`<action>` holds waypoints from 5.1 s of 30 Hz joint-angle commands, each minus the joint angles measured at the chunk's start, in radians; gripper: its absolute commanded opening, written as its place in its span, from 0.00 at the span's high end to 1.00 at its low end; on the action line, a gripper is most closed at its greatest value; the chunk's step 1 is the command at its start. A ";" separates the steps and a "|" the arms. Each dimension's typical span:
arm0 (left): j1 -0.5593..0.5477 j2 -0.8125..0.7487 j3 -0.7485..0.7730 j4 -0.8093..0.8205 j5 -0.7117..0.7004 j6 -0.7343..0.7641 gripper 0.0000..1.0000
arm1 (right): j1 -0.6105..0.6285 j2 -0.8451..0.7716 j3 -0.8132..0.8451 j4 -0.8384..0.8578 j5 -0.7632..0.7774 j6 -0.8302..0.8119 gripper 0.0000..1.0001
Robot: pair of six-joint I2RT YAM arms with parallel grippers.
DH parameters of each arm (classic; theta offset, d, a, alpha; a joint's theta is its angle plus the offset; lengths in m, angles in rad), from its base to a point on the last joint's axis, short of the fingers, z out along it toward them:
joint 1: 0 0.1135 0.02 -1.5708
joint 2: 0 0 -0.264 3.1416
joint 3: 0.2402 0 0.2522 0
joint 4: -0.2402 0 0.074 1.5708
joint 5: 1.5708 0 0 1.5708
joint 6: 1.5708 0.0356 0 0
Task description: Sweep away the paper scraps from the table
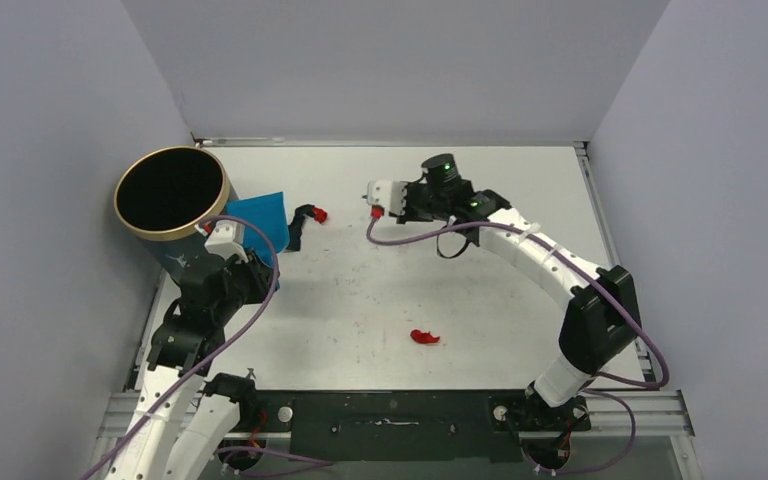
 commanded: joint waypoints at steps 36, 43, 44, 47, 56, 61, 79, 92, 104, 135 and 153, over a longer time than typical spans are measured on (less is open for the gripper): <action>-0.001 -0.040 -0.009 0.112 -0.091 0.004 1.00 | 0.392 0.557 0.404 -0.191 0.426 -0.584 0.95; 0.003 -0.021 -0.012 0.118 -0.069 0.007 1.00 | 0.414 0.359 0.212 -0.450 0.464 -0.416 0.95; 0.003 -0.020 -0.011 0.120 -0.067 0.007 1.00 | 0.414 0.335 0.193 -0.484 0.455 -0.379 0.95; 0.002 -0.017 -0.013 0.120 -0.062 0.007 1.00 | 0.414 0.257 0.135 -0.565 0.429 -0.294 0.95; 0.002 -0.003 -0.013 0.116 -0.066 0.008 1.00 | 0.398 0.002 0.095 -0.619 0.410 -0.135 0.95; 0.001 0.022 -0.013 0.122 -0.063 0.010 1.00 | 0.392 -0.122 0.093 -0.700 0.385 -0.071 0.95; 0.000 0.131 -0.004 0.125 -0.040 0.029 1.00 | 0.321 -0.176 -0.025 -0.926 -0.148 0.023 0.95; -0.313 0.388 0.305 -0.236 -0.141 0.003 1.00 | 0.121 -0.031 -0.022 -0.661 -0.037 0.175 0.95; -0.668 0.646 0.425 -0.564 -0.264 -0.116 1.00 | -0.036 -0.089 0.184 -0.733 -0.041 0.188 0.95; -0.785 0.807 0.277 -0.619 0.018 -0.105 1.00 | -0.002 0.153 0.140 -0.527 0.228 0.665 0.95; -0.790 1.043 0.422 -0.553 -0.026 -0.021 1.00 | 0.121 0.248 0.065 -0.494 -0.114 0.807 0.95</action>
